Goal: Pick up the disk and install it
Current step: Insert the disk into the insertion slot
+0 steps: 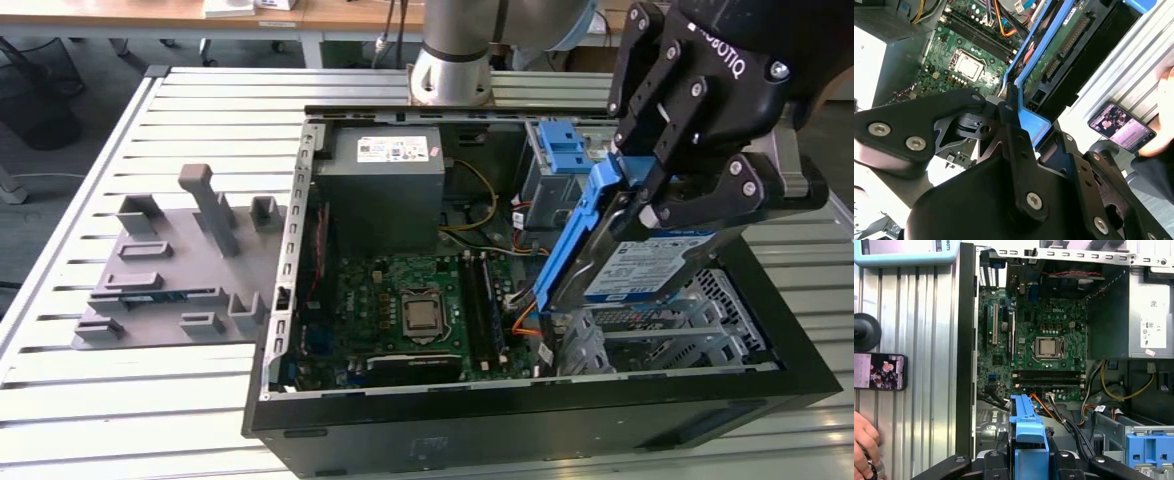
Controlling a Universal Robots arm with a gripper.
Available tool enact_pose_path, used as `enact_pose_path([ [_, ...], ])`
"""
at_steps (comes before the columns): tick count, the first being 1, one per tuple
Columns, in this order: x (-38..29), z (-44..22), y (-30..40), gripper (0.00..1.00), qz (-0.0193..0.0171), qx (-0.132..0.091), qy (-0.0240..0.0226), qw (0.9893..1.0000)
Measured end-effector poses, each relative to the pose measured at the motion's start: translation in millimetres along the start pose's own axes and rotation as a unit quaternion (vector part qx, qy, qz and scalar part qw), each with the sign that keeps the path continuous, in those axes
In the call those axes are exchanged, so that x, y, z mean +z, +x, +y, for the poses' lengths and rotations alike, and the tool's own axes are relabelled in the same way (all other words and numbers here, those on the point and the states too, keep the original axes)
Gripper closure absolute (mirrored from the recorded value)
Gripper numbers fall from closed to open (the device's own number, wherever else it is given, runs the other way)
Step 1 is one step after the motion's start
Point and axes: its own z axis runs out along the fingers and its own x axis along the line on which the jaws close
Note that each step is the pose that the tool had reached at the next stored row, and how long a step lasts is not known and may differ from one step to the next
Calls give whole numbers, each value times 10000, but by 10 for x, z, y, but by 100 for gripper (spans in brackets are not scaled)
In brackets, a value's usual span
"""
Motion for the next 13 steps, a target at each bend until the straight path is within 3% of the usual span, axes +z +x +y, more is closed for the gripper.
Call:
enact_pose_path([
  [13,1,-9,0,64,2,-1,0,10000],
])
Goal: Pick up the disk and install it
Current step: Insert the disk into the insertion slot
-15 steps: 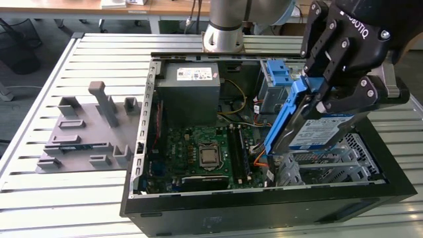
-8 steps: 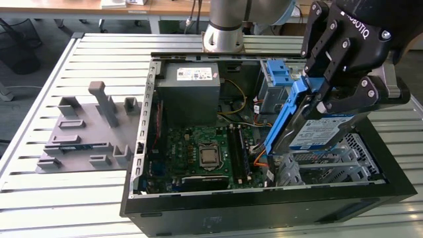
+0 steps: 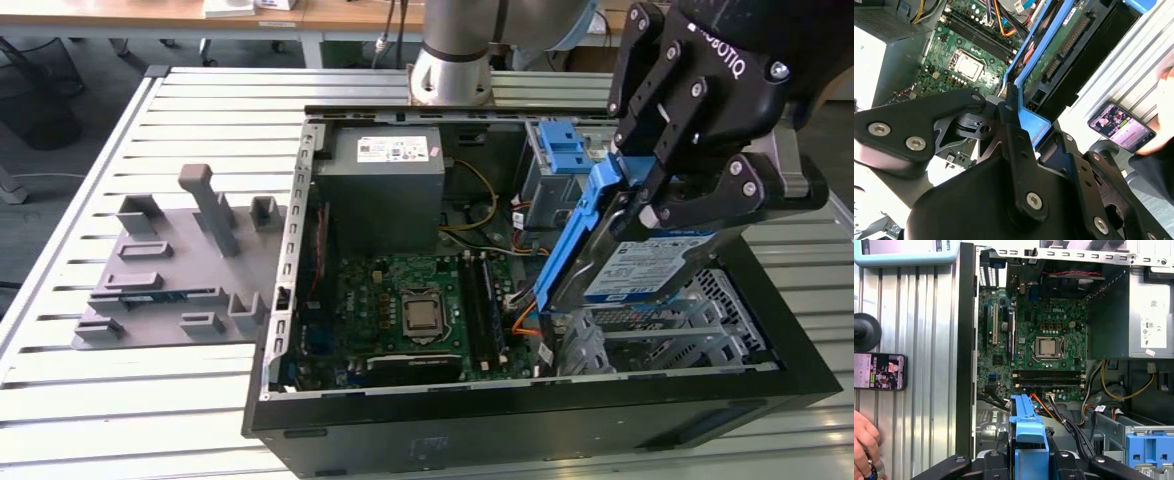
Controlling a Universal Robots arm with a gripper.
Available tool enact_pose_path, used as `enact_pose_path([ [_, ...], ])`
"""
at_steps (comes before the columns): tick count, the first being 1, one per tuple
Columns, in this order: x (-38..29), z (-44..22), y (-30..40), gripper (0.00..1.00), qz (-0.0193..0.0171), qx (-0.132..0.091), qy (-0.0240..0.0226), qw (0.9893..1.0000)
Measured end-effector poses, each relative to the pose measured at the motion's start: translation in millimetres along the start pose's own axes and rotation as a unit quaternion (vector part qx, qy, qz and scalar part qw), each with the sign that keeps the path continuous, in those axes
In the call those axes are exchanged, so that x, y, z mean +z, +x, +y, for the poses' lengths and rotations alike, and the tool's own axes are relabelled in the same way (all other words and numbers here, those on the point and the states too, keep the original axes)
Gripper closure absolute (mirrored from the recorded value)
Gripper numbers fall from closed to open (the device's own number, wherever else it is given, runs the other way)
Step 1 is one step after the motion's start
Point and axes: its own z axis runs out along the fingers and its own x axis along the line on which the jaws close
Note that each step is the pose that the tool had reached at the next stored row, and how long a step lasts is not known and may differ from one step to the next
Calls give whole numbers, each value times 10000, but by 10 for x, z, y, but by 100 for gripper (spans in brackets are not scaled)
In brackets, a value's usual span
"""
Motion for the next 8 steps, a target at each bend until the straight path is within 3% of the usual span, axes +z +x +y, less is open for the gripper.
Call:
enact_pose_path([
  [8,-1,-125,0,64,-1,0,0,10000],
])
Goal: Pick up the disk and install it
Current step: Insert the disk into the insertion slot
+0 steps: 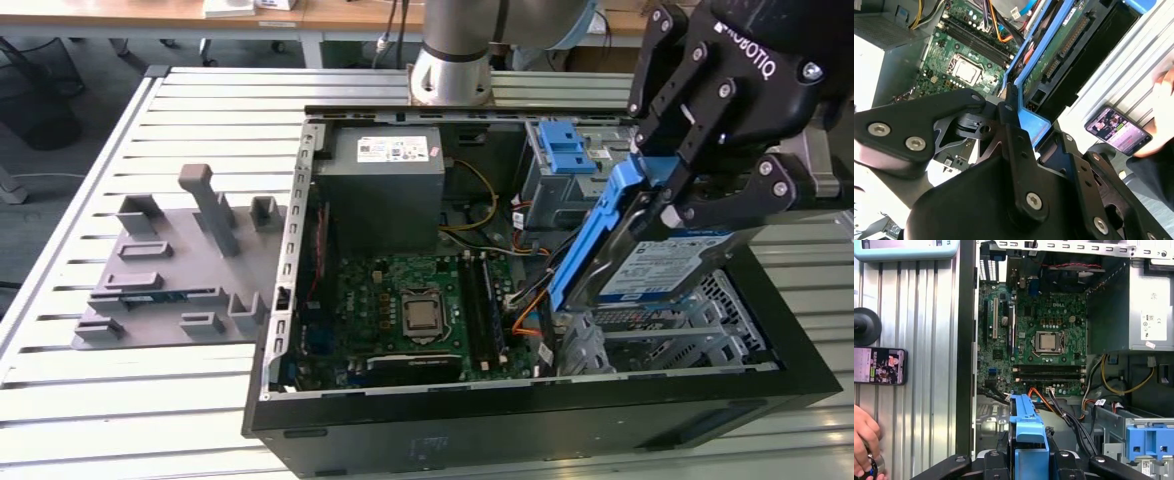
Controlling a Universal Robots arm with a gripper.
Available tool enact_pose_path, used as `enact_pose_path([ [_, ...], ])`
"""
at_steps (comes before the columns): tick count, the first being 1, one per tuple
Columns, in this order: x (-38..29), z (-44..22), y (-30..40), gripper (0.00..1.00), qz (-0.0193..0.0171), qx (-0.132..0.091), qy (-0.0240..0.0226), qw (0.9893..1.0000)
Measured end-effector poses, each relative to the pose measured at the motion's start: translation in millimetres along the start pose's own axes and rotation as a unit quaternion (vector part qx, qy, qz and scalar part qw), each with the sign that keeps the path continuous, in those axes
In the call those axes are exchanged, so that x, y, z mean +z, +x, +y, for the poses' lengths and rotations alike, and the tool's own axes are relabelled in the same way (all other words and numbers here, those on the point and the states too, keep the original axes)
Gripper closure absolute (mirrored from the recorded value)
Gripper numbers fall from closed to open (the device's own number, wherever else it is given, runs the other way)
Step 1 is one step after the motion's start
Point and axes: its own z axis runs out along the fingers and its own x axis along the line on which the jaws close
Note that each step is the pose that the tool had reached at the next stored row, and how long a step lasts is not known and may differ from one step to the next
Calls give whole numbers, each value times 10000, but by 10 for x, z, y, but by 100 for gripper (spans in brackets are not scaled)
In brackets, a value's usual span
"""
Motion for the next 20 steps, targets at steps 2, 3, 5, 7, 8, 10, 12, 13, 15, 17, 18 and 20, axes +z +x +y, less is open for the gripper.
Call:
enact_pose_path([
  [2,-1,-5,0,64,1,1,0,10000],
  [3,-1,-5,0,64,1,1,0,10000],
  [5,-1,-6,0,64,1,0,0,10000],
  [7,-1,-7,0,64,1,0,0,10000],
  [8,-1,-7,0,64,0,0,0,10000],
  [10,-1,-7,5,64,0,0,0,10000],
  [12,1,-26,20,64,0,1,0,10000],
  [13,3,-46,21,64,0,4,1,10000],
  [15,12,-124,22,64,1,8,1,10000],
  [17,19,-177,23,64,1,10,1,10000],
  [18,25,-206,23,64,2,11,1,10000],
  [20,36,-251,24,64,22,16,1,10000],
])
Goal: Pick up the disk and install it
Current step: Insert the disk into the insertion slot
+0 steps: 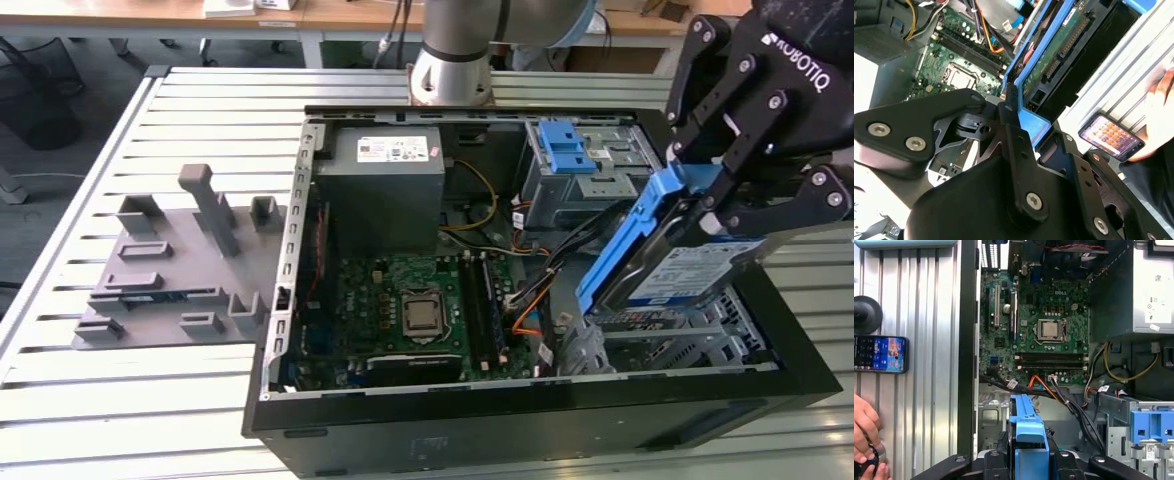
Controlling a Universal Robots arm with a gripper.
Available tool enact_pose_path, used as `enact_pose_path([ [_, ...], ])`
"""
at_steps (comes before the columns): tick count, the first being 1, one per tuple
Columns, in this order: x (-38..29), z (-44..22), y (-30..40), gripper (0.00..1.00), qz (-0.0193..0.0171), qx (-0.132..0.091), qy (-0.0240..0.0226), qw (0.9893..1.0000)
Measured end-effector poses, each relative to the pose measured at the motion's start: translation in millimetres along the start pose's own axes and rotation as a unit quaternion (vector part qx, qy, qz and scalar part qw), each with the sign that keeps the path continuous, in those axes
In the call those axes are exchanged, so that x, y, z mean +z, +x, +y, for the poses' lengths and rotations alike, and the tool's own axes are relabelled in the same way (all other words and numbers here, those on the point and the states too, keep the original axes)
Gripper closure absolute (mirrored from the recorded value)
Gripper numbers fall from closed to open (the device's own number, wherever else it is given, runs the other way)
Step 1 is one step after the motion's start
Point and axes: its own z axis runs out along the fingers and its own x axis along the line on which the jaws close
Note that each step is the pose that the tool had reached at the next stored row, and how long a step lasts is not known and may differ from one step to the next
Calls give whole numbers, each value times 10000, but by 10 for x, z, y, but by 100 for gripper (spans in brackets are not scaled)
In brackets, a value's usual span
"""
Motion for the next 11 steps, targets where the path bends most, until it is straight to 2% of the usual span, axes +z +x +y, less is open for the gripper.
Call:
enact_pose_path([
  [4,22,-90,0,64,18,16,1,10000],
  [9,46,-134,-2,64,14,44,3,10000],
  [10,79,-175,-5,64,3,44,3,10000],
  [11,83,-183,-6,64,4,46,3,10000],
])
